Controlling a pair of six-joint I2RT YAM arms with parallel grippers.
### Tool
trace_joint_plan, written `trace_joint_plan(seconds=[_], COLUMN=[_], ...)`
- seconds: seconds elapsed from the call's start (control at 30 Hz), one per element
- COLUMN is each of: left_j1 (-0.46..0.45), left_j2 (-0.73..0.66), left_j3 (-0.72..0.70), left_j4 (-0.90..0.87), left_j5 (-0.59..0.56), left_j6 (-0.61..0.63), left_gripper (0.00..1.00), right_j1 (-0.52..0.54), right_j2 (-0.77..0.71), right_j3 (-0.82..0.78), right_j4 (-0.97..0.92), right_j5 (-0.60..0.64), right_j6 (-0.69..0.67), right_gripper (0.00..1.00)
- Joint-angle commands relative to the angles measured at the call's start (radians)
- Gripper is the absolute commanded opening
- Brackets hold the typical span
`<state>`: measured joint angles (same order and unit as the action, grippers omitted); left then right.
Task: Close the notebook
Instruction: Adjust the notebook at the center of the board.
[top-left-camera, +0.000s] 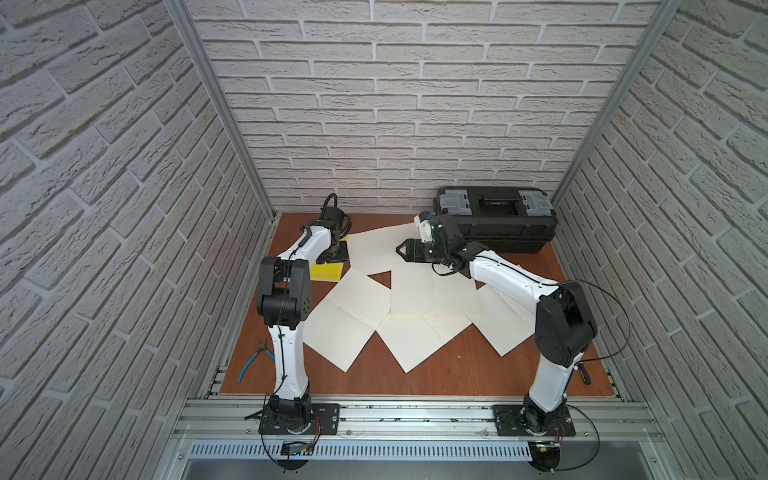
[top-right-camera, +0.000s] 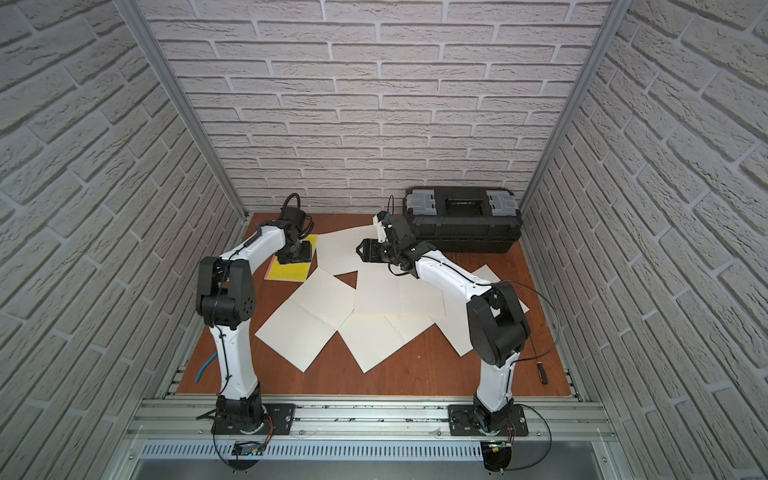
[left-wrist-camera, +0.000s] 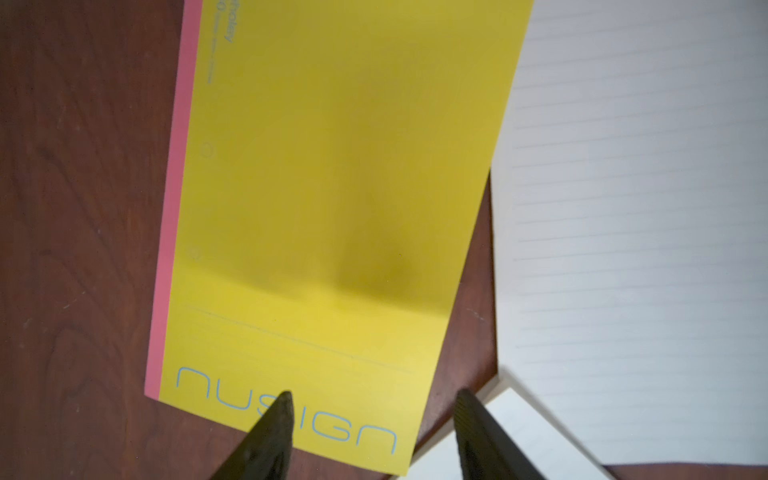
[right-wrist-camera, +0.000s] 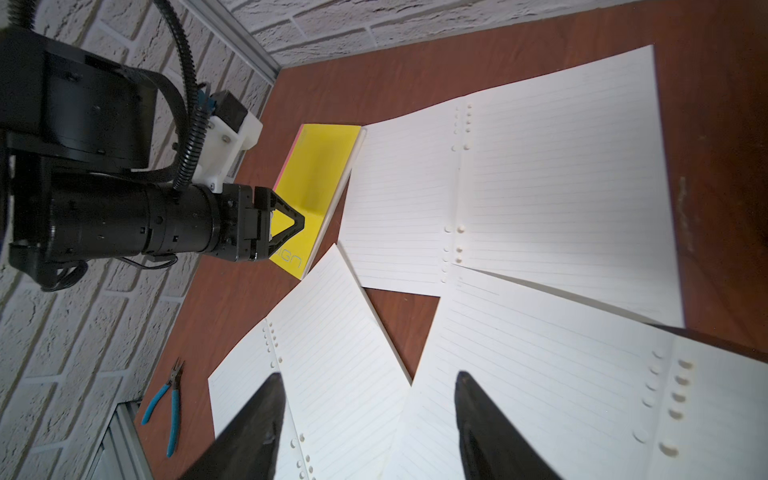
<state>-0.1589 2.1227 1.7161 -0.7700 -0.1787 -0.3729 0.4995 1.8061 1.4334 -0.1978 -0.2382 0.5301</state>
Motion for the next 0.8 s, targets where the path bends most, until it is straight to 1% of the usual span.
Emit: trace_joint_plan(seconds=[0.0,0.27,0.63,0.77], left_j1=[-0.014,-0.025,-0.021,-0.020], left_j2=[0.027,0.064,0.098,0.117], left_j3=[0.035,0.057,0.072,0.102], left_j4=[-0.031,-0.023,-0.018,-0.030], left_j5=[-0.036,-0.025,-0.014,-0.014], left_j6=[0.040,0.043,0.031,0.025], left_gripper=[0.62,0.62,0.62,0.61], right_j1=[0.001,-0.010,-0.015,-0.018], right_j2=[-0.078,-0.111,-0.114,-0.119], right_j3=[-0.053,-0.128,-0.123,-0.128], right_j4=[0.012,0.032,0.029,0.027], right_j5=[0.016,0.016,0.007,0.003], right_j6=[-0.030,-0.008,-0.002,-0.001], right_gripper=[0.66,0.66,0.66,0.66])
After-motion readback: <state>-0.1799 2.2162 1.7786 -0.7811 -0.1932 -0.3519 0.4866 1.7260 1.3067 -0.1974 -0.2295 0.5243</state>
